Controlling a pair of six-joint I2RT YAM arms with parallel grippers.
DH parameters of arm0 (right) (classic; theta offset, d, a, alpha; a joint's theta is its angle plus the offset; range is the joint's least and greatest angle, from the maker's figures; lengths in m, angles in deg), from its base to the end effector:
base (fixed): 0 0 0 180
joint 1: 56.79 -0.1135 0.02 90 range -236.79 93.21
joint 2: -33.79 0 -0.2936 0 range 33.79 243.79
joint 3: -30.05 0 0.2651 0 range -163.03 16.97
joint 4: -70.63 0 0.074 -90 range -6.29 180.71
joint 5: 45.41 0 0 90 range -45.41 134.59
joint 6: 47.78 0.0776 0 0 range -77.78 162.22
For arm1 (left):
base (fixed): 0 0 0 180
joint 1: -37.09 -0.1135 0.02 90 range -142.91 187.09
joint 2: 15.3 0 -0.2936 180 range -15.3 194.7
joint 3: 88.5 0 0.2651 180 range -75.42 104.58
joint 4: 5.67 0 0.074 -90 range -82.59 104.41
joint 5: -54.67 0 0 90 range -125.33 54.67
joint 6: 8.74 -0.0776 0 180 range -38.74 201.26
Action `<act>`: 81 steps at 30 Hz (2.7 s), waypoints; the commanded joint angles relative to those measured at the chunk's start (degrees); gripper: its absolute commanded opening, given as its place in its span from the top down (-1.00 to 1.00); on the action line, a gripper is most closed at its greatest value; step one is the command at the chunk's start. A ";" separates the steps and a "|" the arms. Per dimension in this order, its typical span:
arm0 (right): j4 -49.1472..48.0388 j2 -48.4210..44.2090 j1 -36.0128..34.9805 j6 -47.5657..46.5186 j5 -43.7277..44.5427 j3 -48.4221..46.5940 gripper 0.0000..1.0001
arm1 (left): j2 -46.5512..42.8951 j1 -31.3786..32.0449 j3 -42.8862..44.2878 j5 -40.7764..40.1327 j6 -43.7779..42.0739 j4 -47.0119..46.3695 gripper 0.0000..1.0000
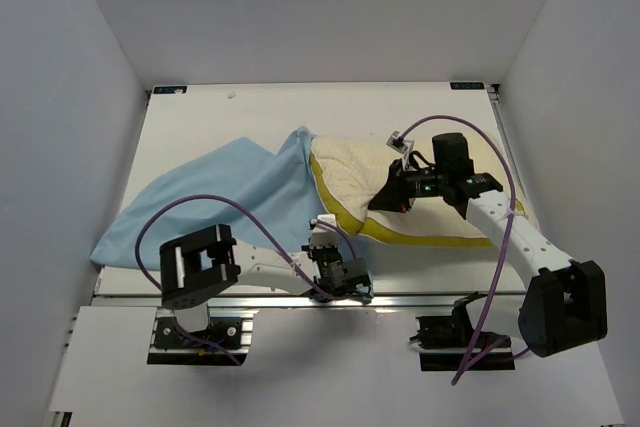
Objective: Put the pillow into the pillowcase
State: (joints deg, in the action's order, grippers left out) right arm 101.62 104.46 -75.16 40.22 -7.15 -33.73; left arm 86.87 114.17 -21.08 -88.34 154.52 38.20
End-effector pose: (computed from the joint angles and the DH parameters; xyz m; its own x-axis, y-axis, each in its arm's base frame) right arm 0.2487 0.1468 0.2838 -0.5550 -0.2071 -0.8056 -0.8032 0.3854 0.4543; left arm 0.1328 -0.3015 0.1311 -0.5910 -0.0007 -0.8067 -0.0511 0.9980 0.0366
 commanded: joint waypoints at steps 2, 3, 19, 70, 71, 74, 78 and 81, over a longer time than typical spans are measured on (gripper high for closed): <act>-3.15 0.08 -0.53 -1.42 -2.31 0.25 0.92 | -8.91 1.49 -2.22 2.91 0.49 2.53 0.82; -3.15 0.25 -0.53 -1.60 -1.96 0.33 0.92 | -10.05 1.50 -3.01 3.00 0.49 2.53 0.82; -2.35 2.80 -0.79 -5.38 0.42 2.97 0.97 | -22.36 1.58 -8.20 5.02 -0.13 0.59 0.77; 11.17 0.17 -0.79 -26.12 -10.21 1.92 1.00 | -49.69 0.18 -11.28 -1.65 16.30 23.18 1.00; 11.62 0.08 -0.79 -26.73 -10.22 1.83 1.00 | -50.05 0.18 -11.11 -1.74 16.66 23.44 1.00; 11.80 0.08 -0.79 -27.27 -8.81 1.92 1.00 | -50.92 0.18 -10.23 -1.83 16.83 24.41 1.00; 11.97 0.34 -0.88 -28.41 -5.22 1.83 1.00 | -51.63 0.26 -8.38 -1.40 13.16 22.14 1.00; 12.76 0.69 -1.05 -29.90 -4.94 1.66 1.00 | -50.94 0.18 -6.28 -0.43 7.44 18.62 1.00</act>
State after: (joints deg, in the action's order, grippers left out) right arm 112.55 106.15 -76.01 13.03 -11.83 -29.75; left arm 36.52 114.52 -31.22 -86.92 166.01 59.70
